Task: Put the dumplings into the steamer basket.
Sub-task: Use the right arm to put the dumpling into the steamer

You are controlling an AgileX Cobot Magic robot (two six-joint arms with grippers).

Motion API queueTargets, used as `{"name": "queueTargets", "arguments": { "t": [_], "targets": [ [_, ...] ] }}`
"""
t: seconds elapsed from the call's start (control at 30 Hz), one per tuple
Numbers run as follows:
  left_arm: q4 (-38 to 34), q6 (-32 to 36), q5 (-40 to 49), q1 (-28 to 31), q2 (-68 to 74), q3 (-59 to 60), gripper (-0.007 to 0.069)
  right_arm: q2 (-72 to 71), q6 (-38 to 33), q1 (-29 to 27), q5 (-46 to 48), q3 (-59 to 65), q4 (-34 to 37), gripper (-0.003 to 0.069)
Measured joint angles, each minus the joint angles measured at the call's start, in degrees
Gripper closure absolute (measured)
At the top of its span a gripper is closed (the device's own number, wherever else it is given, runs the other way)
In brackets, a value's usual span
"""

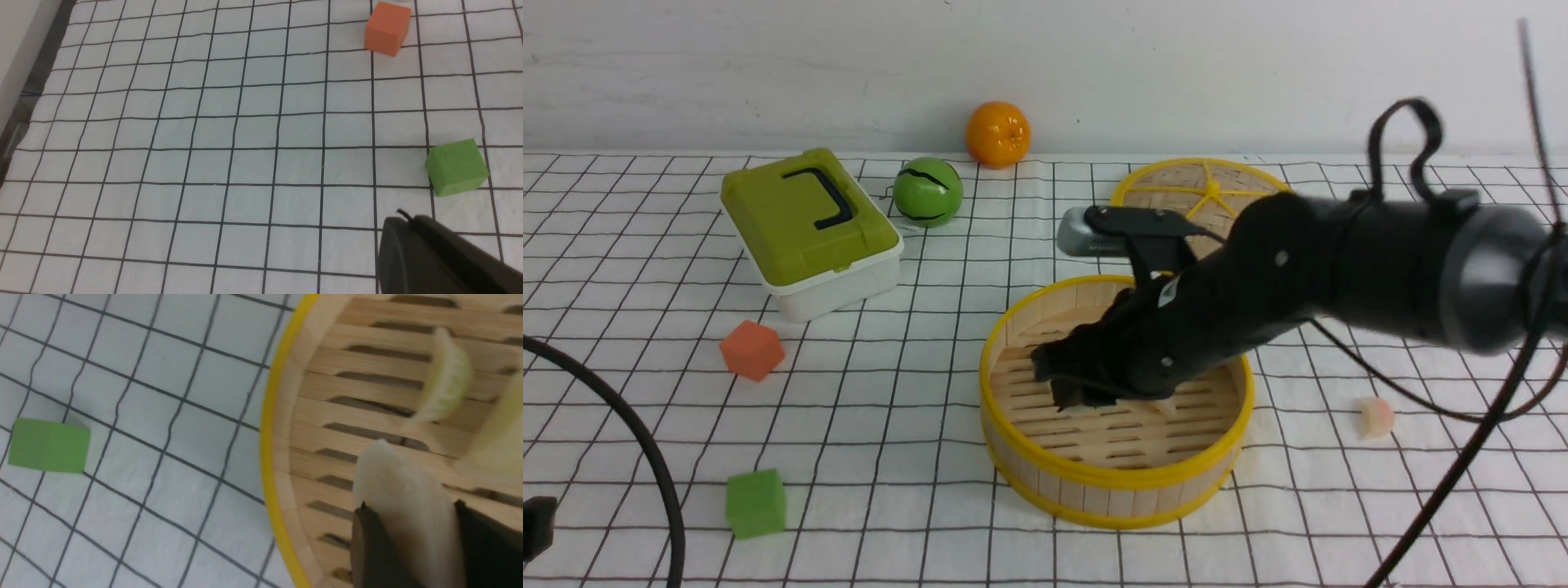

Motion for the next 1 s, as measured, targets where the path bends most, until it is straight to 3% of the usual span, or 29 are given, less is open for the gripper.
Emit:
{"name": "queueTargets", "arguments": {
  "t": [0.1, 0.4, 0.6, 0.7, 0.83, 1.0],
  "targets": [
    [-0.8, 0.0, 0.1, 0.0, -1.6, 0.0, 0.0633, 2.9, 0.1, 1.2, -5.2, 0.9, 1.2, 0.0422],
    [-1.1, 0.0, 0.3, 0.0, -4.6, 0.0, 0.0629, 5.1, 2.0, 1.1, -5.9, 1.1, 2.6, 0.0410],
    [-1.0, 0.0, -0.6, 0.0, -4.6, 0.0, 0.0624, 4.5, 6.0, 1.1, -5.5, 1.1, 2.6, 0.0223],
    [-1.0, 0.0, -0.6, 0.0, -4.6, 0.0, 0.0622, 3.5, 6.3, 1.1, -4.7, 1.1, 2.5, 0.0169],
    [-1.0, 0.0, -0.6, 0.0, -4.6, 0.0, 0.0622, 2.3, 7.4, 1.1, -3.9, 1.1, 2.4, 0.0182],
    [-0.9, 0.0, -0.5, 0.0, -4.6, 0.0, 0.0615, 0.3, 7.5, 1.1, -3.5, 1.1, -0.3, 0.0293]
  ]
}}
